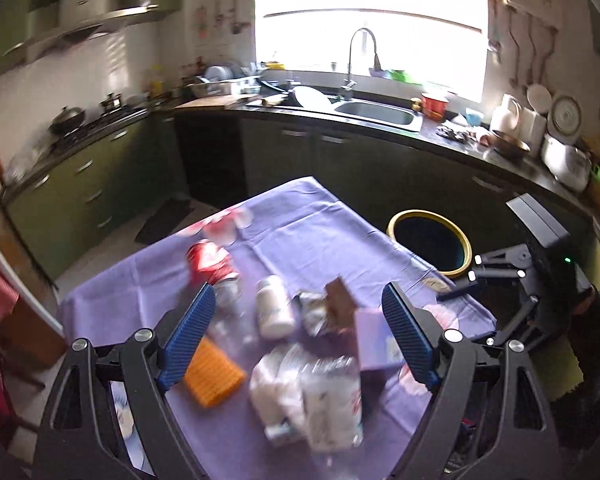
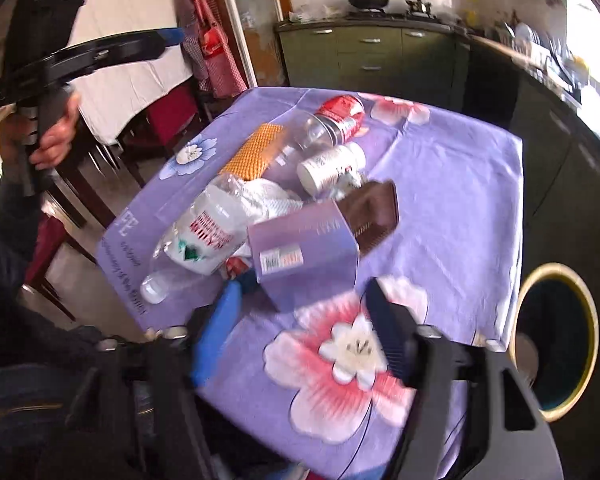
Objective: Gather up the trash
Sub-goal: 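Move the right gripper back to the table and grasp the purple box, then carry the purple box over the bin and open the right gripper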
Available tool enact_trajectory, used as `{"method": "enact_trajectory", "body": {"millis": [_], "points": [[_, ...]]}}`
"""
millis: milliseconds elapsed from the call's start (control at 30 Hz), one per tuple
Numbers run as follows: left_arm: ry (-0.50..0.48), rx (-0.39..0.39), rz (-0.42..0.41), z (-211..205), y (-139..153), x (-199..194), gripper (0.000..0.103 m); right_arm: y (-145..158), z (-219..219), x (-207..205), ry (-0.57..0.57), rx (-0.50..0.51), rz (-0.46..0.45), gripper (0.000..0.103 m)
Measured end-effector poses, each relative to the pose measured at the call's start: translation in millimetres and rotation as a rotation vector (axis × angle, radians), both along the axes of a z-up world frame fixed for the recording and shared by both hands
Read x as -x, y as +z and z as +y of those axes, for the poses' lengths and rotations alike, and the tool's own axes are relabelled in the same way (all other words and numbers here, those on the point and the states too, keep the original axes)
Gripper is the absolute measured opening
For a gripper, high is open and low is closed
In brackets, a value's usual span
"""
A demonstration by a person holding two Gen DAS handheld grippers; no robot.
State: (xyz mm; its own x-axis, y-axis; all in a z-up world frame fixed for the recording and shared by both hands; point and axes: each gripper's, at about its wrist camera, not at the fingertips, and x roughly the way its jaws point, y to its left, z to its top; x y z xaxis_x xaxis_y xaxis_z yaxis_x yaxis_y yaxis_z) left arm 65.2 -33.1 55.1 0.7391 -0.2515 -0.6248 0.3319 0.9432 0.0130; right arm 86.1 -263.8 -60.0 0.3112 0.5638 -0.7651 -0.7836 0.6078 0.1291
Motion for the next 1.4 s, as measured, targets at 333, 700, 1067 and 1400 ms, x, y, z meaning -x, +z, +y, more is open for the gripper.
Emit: {"method": "enact_trajectory", "body": {"millis": [333,700,1067,1400], "points": [[0.038,0.043,0.024,30.9,-23.3,37.9,0.083,-36.4,44.3,-24.3,0.111,0.106,-0.07,0.091],[0.033,0.026,0.044,25.7,-32.1,36.6,0.083,-66.5,60.3,-45.6,0.156,0.116,-0.005,0.078],[-0.008,0.029,0.055,14.0,-37.3,32.5,0.083,-51.7,31.3,-33.6,0.086,0.058,0.017,0.076],[-0.048,0.063,0.059,2.4,-44.8,26.1,0.086,6.1,-125.7,-77.6,-0.469,-0.03,-0.049,0.077]]}}
